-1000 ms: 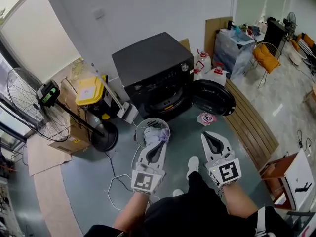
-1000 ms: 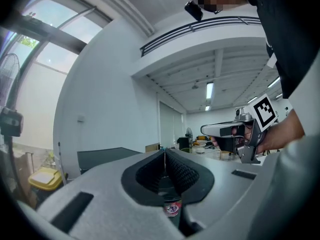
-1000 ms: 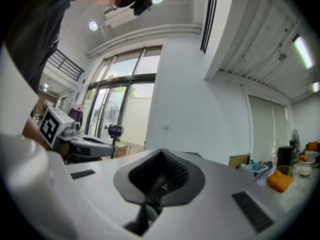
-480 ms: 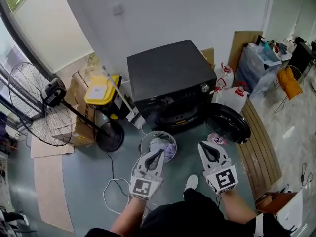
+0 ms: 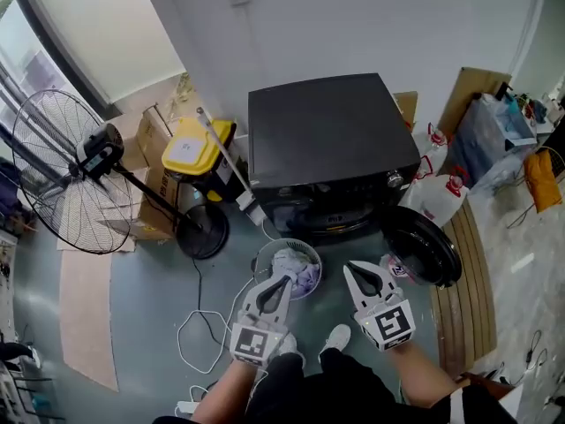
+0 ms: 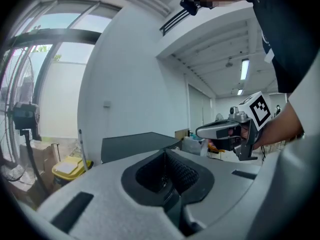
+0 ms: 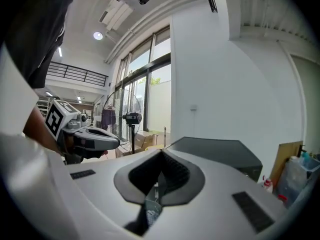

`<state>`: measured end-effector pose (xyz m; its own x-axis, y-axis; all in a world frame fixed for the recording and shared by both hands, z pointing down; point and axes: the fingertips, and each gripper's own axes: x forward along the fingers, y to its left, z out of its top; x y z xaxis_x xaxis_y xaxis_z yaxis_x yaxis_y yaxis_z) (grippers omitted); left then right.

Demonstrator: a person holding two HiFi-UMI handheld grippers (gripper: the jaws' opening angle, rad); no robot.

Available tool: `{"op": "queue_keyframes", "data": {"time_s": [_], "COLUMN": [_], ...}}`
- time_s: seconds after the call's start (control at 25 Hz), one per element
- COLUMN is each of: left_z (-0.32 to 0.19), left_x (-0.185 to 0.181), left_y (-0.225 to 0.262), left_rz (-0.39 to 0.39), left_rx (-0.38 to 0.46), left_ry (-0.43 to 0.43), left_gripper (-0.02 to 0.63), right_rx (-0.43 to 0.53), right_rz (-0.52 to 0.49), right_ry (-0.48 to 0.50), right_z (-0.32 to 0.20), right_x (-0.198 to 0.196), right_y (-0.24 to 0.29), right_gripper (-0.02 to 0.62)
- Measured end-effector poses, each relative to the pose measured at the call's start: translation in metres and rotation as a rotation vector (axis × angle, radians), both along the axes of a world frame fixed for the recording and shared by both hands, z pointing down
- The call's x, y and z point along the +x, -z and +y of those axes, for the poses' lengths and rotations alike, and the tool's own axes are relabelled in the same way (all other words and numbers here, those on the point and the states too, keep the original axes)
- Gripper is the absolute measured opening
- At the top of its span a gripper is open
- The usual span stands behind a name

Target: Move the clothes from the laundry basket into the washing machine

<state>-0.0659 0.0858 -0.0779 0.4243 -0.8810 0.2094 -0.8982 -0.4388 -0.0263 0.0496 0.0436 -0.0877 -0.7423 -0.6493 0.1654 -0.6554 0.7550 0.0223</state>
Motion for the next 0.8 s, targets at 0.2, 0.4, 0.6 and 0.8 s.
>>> {"op": "queue_keyframes", "data": {"time_s": [0.2,0.4,0.6,0.8], "left_z": [-0.03,-0.056,-0.065,-0.08], "left_x": [-0.028,-0.06,-0.083,-0.097], "left_y": [-0.028,-0.076,-0.163,-0.264], "left_rz": [0.003,-0.008,0.008,0.004], "left_rx": [-0.031,-0.053,-0.11,-0.133], "left_ry": [-0.01,-0.024,0.008,0.05], "left_gripper": [0.006,0.006,0.006,0.006], "right_rx": [-0.046,-0.079,-0.092,-0.11], "right_rz": [0.029,0.042,0.08,0.116], "right_ry": [0.015,0.01,0.04,0.07], "right_z": [-0.024,-0.045,-0.052,-0.063], "right_x": [-0.033,-0.065,-0.089,-0.098], "right_y": [-0.027,-0.075,-0.156,-0.252], "right_gripper": [0.006,0.006,0.006,0.006]}}
